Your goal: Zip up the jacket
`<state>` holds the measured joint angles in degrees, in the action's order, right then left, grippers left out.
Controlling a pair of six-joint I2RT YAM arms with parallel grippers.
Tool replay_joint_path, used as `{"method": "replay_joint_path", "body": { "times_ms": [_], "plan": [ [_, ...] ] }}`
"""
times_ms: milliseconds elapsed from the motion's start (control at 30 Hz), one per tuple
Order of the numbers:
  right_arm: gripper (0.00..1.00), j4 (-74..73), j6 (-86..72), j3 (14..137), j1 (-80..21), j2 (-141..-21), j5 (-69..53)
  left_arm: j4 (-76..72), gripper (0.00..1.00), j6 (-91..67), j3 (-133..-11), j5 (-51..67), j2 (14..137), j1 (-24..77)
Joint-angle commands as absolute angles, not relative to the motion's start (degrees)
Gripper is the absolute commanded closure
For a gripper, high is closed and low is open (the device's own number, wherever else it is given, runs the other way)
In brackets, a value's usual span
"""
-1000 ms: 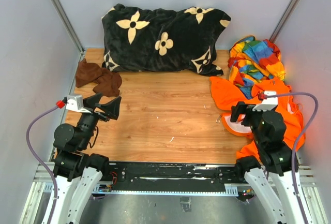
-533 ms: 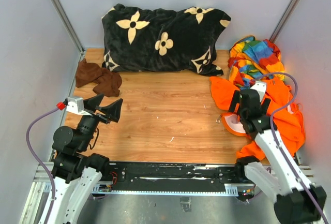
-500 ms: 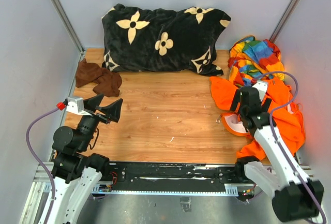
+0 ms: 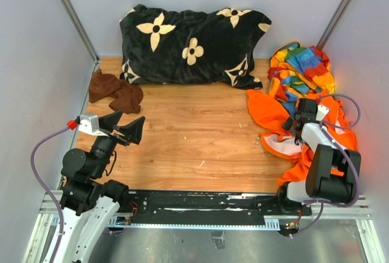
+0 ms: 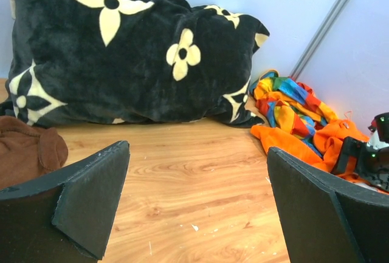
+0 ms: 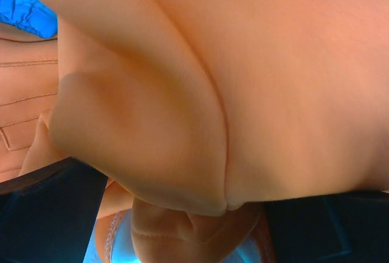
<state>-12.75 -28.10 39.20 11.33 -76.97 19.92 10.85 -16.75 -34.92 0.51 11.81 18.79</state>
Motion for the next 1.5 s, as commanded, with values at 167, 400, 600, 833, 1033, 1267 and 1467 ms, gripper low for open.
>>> {"method": "replay_joint_path", "body": {
  "times_ms": [167, 400, 600, 833, 1033, 1267, 1467],
  "plan": [
    [0.73, -8.14, -29.55, 37.35, 15.41, -78.33, 4.21, 10.77, 0.01, -15.81, -34.57, -0.18, 11.43, 19.15],
    [0.99, -15.56, -26.16, 40.56, 8.35, -65.97, 12.46, 10.72, 0.01, -15.82, -34.55, -0.17, 11.51, 19.11],
    [0.99, -22.36, -21.88, 50.64, -5.12, -58.43, 21.91, 10.63, 0.01, -15.82, -34.58, -0.12, 11.44, 19.12],
    [0.99, -26.3, -13.9, 65.78, -24.37, -59.17, 35.01, 10.55, 0.01, -15.82, -34.54, -0.19, 11.25, 19.15],
    [0.99, -25.33, -5.02, 78.56, -39.15, -64.96, 38.4, 10.59, 0.01, -15.82, -34.62, -0.29, 11.25, 19.12],
    [0.99, -17.51, 4.84, 88.54, -48.24, -74.77, 26.99, 10.81, 0.01, -15.89, -34.65, -0.39, 11.58, 19.11],
    [0.99, -17.24, 4.96, 93.95, -49.0, -83.02, 3.08, 11.16, 0.01, -15.99, -34.72, -0.44, 12.64, 19.16]
  ]
}}
